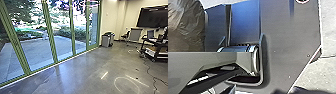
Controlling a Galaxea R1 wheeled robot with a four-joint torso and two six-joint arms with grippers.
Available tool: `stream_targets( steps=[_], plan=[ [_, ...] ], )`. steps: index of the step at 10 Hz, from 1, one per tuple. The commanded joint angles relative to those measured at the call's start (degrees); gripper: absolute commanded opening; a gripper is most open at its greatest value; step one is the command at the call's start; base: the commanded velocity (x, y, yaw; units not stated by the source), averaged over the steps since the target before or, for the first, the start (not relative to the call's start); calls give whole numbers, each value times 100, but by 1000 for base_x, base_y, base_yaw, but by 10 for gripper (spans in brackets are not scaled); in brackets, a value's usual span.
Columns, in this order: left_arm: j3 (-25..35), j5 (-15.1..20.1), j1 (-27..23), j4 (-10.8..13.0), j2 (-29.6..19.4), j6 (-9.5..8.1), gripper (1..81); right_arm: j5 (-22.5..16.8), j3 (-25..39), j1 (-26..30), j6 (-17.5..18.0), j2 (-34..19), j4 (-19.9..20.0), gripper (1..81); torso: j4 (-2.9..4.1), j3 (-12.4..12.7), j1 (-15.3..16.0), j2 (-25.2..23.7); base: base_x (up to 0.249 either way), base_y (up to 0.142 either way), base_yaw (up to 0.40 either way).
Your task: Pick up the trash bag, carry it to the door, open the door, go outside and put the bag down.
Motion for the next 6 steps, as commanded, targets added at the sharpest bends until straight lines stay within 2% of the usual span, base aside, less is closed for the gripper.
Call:
stream_targets(
  steps=[1, 2, 6],
  plan=[
    [5, 373, -306, 29, -23, 29, 10, -381, 20, 254, -5, 11, -6, 811, 0, 0, 2, 0, 138, 0, 0],
    [5, 373, -306, 29, -23, 29, 10, -381, 20, 254, -5, 11, -6, 811, 0, 0, 0, 0, 138, 0, 0],
    [5, 373, -306, 29, -23, 29, 10, -381, 20, 262, -5, 11, -6, 811, 0, 0, 0, 0, 142, -66, 0]
  ],
)
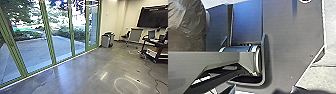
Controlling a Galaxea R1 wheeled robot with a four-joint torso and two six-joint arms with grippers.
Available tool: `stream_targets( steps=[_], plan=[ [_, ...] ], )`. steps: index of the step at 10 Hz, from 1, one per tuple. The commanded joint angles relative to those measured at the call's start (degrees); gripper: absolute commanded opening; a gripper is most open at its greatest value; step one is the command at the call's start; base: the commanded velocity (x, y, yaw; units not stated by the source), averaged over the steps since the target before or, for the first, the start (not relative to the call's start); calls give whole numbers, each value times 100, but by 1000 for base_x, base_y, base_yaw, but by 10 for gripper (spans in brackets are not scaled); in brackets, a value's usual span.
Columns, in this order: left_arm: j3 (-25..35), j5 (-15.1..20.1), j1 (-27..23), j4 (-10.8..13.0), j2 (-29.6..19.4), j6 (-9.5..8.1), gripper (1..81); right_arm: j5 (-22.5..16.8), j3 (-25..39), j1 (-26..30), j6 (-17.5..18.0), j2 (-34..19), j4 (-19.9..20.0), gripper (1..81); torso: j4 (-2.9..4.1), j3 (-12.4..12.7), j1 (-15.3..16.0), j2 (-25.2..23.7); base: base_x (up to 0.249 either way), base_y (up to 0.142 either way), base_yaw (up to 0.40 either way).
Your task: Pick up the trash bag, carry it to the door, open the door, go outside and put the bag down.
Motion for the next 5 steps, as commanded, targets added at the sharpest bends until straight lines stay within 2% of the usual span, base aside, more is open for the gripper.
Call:
stream_targets(
  steps=[1, 5],
  plan=[
    [2, 378, -289, 29, -34, 29, 10, -385, 21, 253, -5, -2, -6, 811, 0, 0, 0, 0, 144, -71, 0],
    [2, 378, -289, 29, -34, 29, 10, -385, 21, 253, -5, -10, -6, 811, 0, 0, -2, -2, 144, -71, 0]
  ],
)
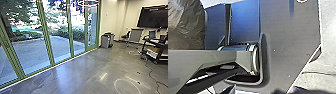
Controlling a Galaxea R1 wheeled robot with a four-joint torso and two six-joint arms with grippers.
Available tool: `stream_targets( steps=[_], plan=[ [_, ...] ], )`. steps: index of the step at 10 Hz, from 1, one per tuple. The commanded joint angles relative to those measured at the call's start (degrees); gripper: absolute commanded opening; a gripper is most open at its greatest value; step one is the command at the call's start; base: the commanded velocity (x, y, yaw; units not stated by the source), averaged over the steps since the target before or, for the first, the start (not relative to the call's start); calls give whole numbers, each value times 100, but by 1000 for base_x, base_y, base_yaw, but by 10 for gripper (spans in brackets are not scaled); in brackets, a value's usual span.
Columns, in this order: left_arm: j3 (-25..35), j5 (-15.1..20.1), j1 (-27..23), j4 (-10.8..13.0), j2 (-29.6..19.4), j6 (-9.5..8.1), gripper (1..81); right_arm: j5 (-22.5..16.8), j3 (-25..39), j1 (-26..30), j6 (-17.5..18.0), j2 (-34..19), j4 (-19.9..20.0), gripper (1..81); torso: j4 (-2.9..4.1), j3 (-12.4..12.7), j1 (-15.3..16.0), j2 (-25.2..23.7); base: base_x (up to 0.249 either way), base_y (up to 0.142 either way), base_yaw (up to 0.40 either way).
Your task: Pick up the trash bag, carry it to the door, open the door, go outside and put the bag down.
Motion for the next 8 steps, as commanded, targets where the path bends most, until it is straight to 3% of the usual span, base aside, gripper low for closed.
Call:
stream_targets(
  steps=[1, 8],
  plan=[
    [5, 378, -308, 29, -39, 29, 10, -379, 32, 270, -6, 2, -5, 811, 0, 0, 0, 0, 144, -67, 0],
    [5, 378, -308, 29, -48, 29, 10, -379, 32, 270, -6, 11, -5, 811, 0, 0, 0, 0, 144, -9, 0]
  ],
)
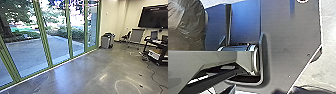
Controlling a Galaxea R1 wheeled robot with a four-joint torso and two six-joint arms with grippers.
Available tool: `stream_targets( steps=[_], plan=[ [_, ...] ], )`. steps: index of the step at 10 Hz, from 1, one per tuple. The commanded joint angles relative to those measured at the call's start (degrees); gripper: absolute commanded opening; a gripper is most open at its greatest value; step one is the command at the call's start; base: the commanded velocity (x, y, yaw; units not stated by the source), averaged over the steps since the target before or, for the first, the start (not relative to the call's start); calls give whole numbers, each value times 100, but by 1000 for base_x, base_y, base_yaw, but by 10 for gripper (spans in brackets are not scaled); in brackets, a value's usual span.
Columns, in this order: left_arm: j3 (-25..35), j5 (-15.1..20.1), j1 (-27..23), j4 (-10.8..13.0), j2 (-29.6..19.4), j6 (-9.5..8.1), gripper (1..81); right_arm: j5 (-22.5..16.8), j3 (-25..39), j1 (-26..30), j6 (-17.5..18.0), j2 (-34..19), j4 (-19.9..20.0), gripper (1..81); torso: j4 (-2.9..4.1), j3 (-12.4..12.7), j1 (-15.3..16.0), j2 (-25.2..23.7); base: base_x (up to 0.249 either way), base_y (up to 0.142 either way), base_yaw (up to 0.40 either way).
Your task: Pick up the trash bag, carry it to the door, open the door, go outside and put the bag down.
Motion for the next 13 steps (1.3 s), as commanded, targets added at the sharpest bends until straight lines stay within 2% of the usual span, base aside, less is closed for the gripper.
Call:
stream_targets(
  steps=[1, 13],
  plan=[
    [5, 368, -308, 29, -48, 29, 10, -381, 35, 256, -5, 11, -6, 811, 0, 0, 0, 0, 149, 0, 0],
    [5, 368, -308, 29, -30, 29, 10, -381, 26, 265, -5, 19, -6, 811, 0, 0, 0, 2, 164, 0, 0]
  ],
)
